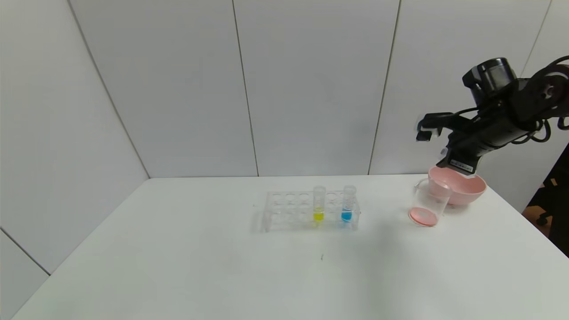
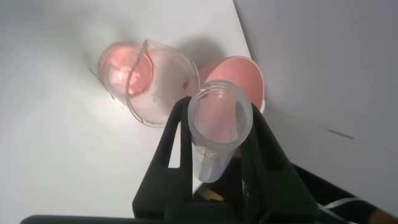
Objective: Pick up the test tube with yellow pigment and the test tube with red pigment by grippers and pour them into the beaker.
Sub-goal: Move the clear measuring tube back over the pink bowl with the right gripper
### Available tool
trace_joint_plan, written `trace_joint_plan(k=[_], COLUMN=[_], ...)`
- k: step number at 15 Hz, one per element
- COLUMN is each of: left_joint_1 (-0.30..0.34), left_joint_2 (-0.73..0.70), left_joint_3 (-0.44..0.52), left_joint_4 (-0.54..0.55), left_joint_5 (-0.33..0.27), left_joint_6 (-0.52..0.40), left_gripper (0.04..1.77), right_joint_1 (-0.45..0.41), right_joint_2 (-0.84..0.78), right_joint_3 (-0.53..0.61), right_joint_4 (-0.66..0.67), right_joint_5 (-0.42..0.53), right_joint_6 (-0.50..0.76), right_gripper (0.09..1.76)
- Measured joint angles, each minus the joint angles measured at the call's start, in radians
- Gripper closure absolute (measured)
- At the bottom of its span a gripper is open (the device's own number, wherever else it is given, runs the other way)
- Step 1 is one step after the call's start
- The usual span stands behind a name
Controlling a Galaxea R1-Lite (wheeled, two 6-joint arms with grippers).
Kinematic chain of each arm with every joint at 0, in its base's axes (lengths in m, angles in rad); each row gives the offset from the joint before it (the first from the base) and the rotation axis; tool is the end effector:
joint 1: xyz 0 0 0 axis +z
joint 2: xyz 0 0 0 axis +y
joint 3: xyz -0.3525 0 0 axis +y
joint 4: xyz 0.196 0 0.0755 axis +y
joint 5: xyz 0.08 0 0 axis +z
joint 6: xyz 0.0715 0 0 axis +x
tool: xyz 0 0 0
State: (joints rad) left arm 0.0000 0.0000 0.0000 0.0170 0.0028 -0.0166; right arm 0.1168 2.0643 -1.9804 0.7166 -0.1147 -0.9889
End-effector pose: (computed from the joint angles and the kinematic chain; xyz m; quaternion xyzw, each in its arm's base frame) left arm -0.0050 0.0002 0.0729 -0.0083 0.0085 0.0015 0.9999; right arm 0.4715 0.0471 0.2609 -0.4767 0.3402 0.1845 0.7893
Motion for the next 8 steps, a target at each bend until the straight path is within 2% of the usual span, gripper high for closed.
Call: trace_joint_plan(k=[2,4,8], left_joint_1=[0.0,0.0,0.0], left_joint_2=[0.0,0.0,0.0], left_joint_3=[0.0,0.0,0.0], left_joint_4=[0.0,0.0,0.0], left_joint_5=[0.0,0.0,0.0], left_joint_6=[0.0,0.0,0.0], left_gripper=[0.09,0.09,0.09], right_joint_1=[-0.008,-0.047,-0.147], right_joint_2=[-0.047,-0.093,-0.171], right_joint_3=[0.0,0.003,0.011], right_joint_4=[0.001,0.001,-0.007], right_joint_5=[0.143,0.278,0.43], right_joint_6=[0.18,0.292,0.472], right_gripper=[1.34,1.34,1.34])
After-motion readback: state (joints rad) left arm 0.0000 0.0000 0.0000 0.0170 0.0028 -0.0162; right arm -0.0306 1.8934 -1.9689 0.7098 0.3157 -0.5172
